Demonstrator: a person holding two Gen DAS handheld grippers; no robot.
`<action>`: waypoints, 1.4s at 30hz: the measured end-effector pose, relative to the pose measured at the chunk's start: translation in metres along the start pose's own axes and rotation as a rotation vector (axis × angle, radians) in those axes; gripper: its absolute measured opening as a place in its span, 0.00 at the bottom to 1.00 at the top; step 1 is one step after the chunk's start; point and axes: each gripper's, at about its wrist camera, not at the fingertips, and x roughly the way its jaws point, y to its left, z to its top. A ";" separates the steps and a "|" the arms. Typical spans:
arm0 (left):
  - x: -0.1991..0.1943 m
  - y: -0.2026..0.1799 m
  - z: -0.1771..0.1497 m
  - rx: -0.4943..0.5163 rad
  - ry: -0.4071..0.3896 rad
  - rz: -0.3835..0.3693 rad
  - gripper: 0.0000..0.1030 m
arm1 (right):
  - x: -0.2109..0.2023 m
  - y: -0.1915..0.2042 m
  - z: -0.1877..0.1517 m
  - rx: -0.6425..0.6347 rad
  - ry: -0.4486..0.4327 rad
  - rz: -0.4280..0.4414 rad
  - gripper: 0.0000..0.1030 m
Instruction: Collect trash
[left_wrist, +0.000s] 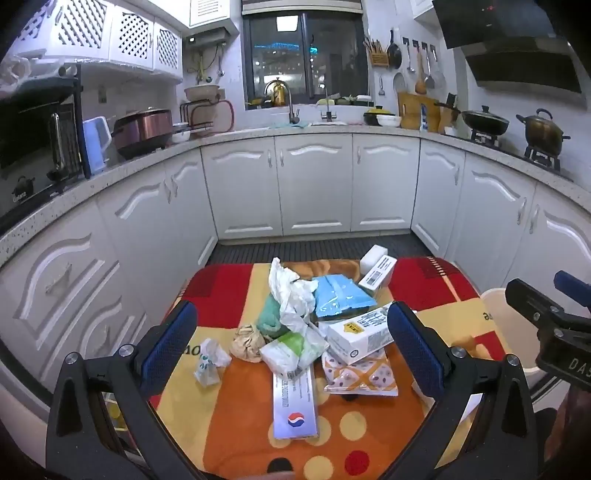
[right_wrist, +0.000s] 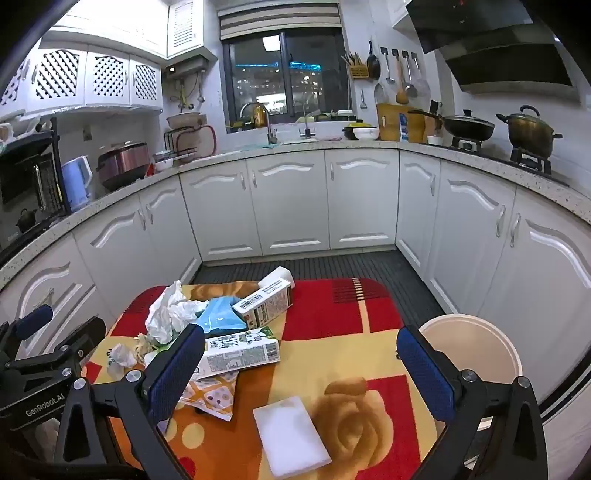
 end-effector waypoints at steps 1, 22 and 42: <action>0.001 0.000 0.000 -0.002 0.010 -0.003 0.99 | 0.000 0.000 0.000 -0.003 -0.001 -0.003 1.00; -0.007 0.004 0.000 -0.049 -0.055 -0.044 0.99 | -0.017 0.004 0.003 -0.026 -0.084 -0.013 1.00; -0.006 0.008 0.000 -0.055 -0.059 -0.036 0.99 | -0.015 0.008 0.000 -0.024 -0.070 -0.015 1.00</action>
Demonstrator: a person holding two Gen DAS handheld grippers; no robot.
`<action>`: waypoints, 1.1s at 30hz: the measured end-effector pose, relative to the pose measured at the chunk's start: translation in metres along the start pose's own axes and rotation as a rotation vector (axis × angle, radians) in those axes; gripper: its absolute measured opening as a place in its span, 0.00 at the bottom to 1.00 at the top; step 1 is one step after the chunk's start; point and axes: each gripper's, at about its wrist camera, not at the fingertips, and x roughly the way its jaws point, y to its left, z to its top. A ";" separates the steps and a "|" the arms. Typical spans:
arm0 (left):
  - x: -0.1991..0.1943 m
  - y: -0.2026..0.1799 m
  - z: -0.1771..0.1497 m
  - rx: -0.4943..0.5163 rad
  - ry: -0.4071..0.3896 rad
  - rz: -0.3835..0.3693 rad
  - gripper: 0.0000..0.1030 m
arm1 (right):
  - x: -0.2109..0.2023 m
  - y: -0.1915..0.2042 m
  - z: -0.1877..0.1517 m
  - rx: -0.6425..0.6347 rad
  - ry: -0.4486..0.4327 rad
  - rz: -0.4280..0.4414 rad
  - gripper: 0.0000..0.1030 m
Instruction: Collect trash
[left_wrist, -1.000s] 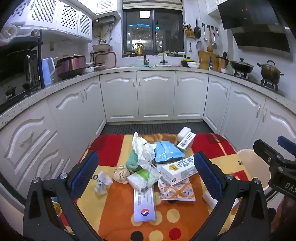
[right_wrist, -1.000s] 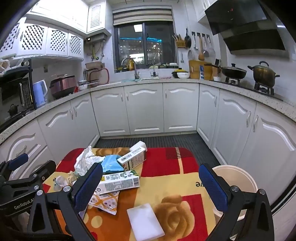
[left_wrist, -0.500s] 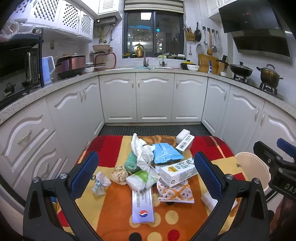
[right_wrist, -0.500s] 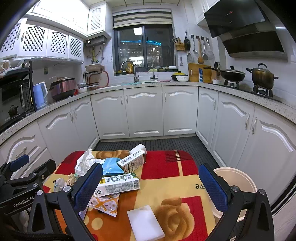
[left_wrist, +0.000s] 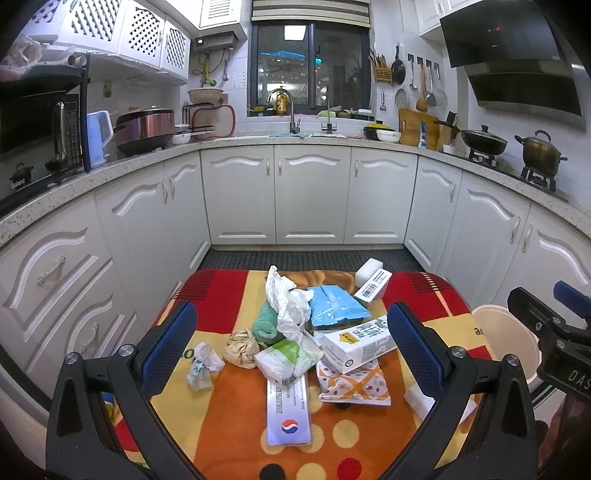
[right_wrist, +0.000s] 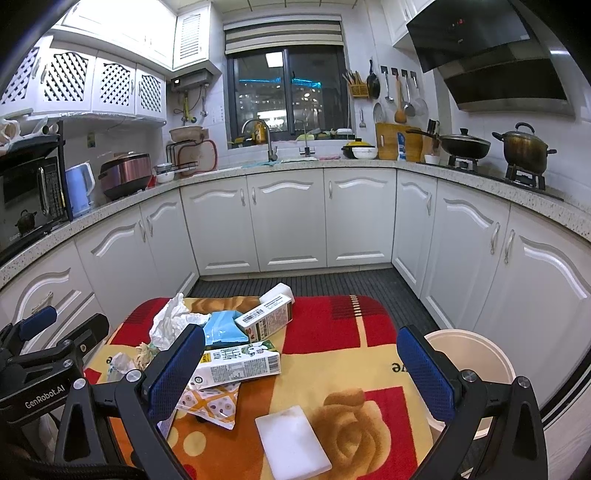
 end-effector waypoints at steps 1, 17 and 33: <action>0.000 0.000 0.000 0.000 -0.001 0.001 0.99 | 0.000 0.000 0.000 0.000 0.000 0.000 1.00; -0.001 0.006 -0.001 -0.014 -0.013 0.005 0.99 | 0.003 0.002 -0.003 0.000 0.000 0.002 1.00; 0.000 0.005 -0.003 -0.025 -0.004 -0.004 0.99 | 0.002 0.006 -0.002 -0.005 0.004 0.003 1.00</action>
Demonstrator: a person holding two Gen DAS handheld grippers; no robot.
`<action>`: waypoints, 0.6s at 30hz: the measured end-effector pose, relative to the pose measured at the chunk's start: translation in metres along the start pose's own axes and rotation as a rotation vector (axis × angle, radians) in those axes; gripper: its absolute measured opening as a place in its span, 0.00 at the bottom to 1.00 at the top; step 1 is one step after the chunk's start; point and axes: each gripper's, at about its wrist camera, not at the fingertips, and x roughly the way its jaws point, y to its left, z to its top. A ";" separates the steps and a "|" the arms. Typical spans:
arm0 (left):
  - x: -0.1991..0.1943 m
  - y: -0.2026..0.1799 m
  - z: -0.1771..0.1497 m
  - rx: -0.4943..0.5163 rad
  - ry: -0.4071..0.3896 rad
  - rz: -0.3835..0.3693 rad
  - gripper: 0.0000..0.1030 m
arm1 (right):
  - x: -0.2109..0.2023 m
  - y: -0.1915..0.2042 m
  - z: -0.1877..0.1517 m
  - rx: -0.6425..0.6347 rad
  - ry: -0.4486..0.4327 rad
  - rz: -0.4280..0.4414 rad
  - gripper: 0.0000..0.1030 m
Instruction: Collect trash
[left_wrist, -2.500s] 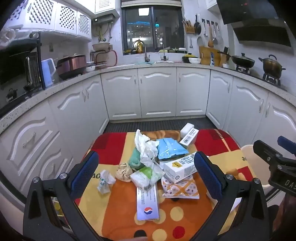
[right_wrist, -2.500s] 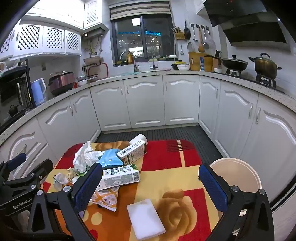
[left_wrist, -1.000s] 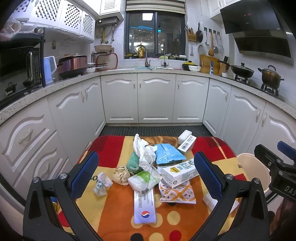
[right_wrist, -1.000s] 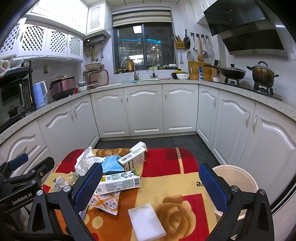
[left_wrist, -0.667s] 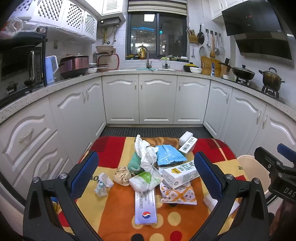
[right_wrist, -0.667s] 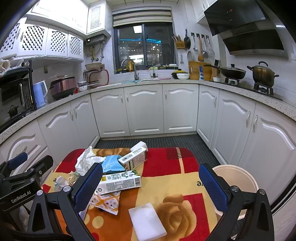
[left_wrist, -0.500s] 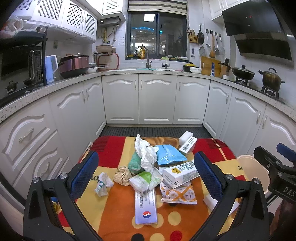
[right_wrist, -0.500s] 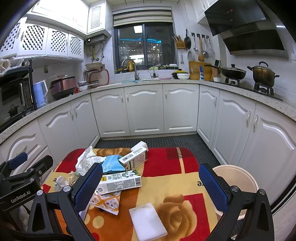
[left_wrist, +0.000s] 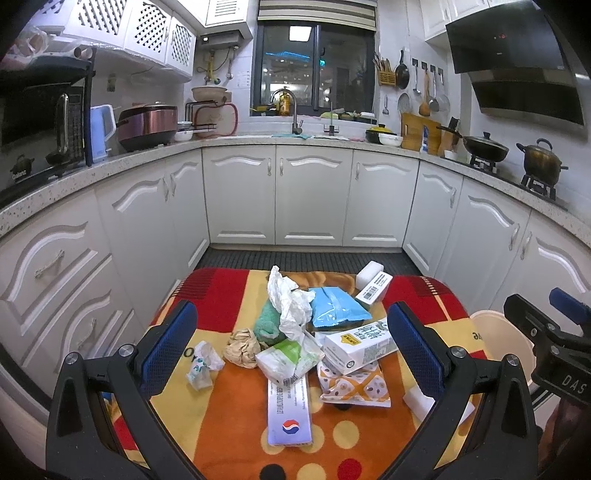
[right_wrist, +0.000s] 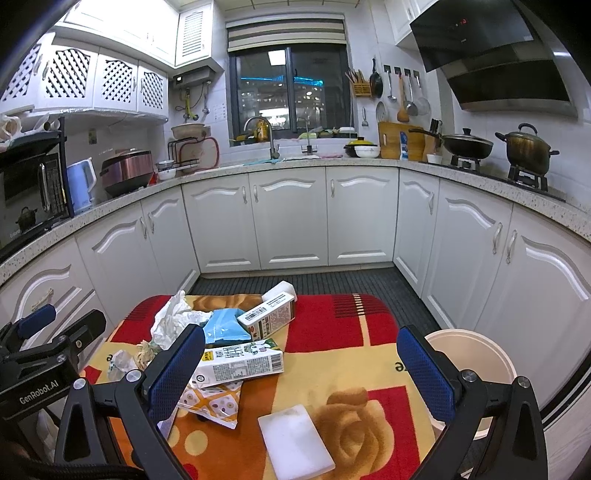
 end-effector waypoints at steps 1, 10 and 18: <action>0.000 -0.001 -0.001 -0.002 0.001 -0.001 0.99 | 0.000 0.000 0.000 0.001 0.000 0.000 1.00; 0.000 0.000 0.000 0.000 0.007 -0.009 0.99 | 0.000 0.000 0.000 0.000 0.001 0.000 1.00; 0.001 0.005 0.002 -0.011 0.008 -0.003 0.99 | 0.001 -0.001 0.001 -0.003 0.006 0.005 1.00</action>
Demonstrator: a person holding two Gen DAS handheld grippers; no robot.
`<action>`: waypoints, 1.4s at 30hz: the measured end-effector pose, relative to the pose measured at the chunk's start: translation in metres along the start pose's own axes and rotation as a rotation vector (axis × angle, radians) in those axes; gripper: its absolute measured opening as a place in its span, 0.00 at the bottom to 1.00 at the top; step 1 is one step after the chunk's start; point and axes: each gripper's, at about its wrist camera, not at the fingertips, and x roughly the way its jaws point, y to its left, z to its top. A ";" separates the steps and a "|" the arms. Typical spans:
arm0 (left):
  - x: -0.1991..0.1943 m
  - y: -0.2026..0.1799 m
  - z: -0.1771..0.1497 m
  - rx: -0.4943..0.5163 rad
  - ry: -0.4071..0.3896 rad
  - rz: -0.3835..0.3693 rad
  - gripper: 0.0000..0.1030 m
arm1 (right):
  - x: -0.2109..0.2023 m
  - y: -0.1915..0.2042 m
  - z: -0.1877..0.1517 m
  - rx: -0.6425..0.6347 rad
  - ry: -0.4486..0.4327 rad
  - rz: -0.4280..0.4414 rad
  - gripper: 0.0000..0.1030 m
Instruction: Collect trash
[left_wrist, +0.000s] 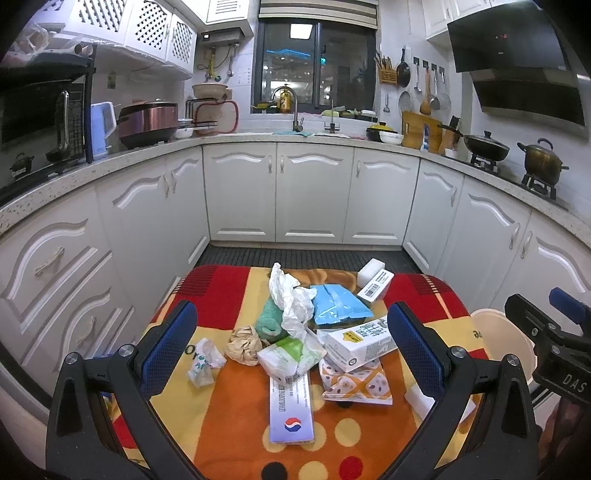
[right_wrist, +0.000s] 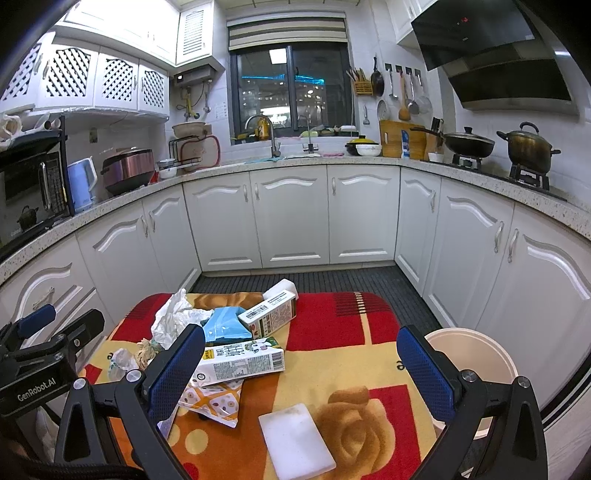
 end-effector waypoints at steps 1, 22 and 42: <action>0.000 0.000 0.000 0.000 -0.002 0.002 0.99 | 0.000 0.000 0.000 -0.001 0.000 0.000 1.00; -0.002 0.004 0.000 0.007 -0.008 0.024 0.99 | 0.002 0.002 -0.003 0.000 0.008 0.003 1.00; -0.001 0.003 0.000 0.014 -0.010 0.029 1.00 | 0.003 0.003 -0.006 0.005 0.009 0.010 1.00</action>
